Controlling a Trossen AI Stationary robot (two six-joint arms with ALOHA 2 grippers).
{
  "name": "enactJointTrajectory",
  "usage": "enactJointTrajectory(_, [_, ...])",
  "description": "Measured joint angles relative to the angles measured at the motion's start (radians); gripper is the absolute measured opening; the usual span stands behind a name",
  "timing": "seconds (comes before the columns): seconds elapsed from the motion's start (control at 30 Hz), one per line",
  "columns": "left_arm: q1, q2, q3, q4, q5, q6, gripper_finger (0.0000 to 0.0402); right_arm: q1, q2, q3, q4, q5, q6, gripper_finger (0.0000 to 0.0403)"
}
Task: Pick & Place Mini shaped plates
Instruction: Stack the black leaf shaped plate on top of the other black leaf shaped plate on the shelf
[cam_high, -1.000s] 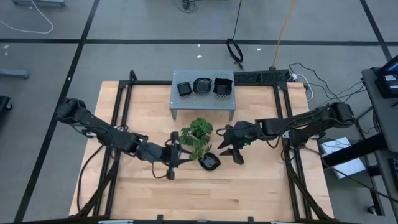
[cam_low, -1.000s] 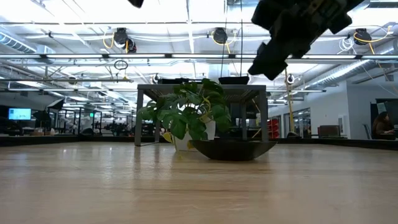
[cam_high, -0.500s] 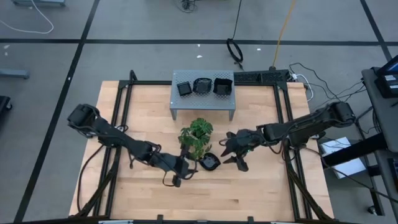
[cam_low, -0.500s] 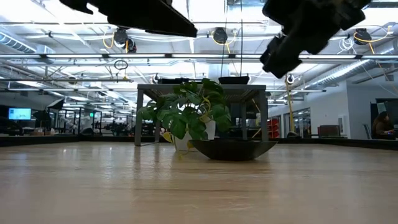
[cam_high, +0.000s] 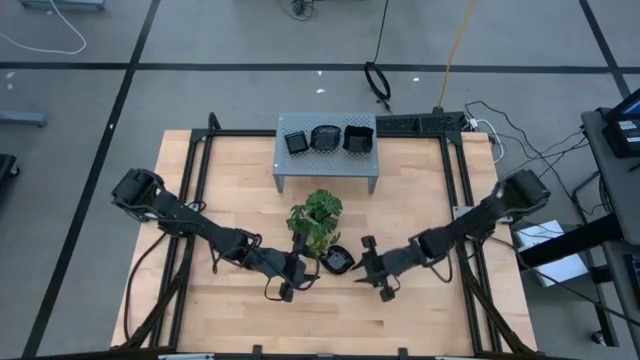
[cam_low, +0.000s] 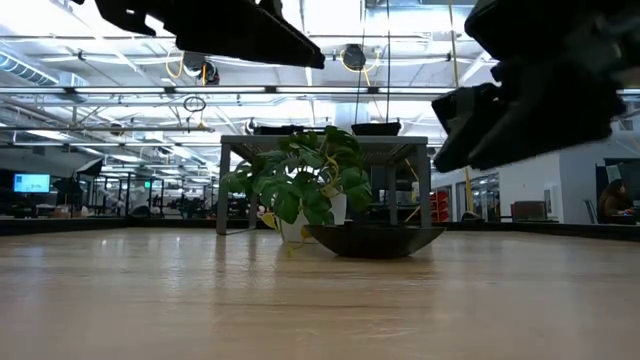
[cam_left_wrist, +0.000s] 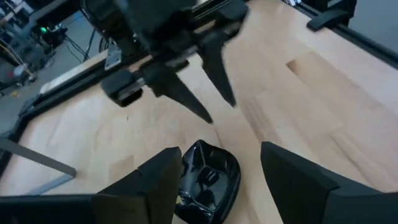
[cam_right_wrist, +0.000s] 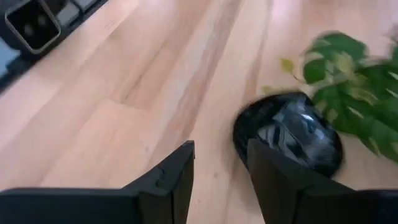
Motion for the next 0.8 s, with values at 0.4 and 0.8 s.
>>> enactJointTrajectory(0.4, [0.000, 0.000, 0.000, -0.008, 0.000, -0.138, 0.0203, 0.044, 0.206, 0.035, 0.138, 0.177, -0.404, 0.0139])
enactJointTrajectory(0.8, [0.000, 0.000, 0.000, -0.011, 0.000, -0.149, 0.0196, 0.033, 0.271, 0.083, 0.142, 0.328, -0.591, 0.0134])
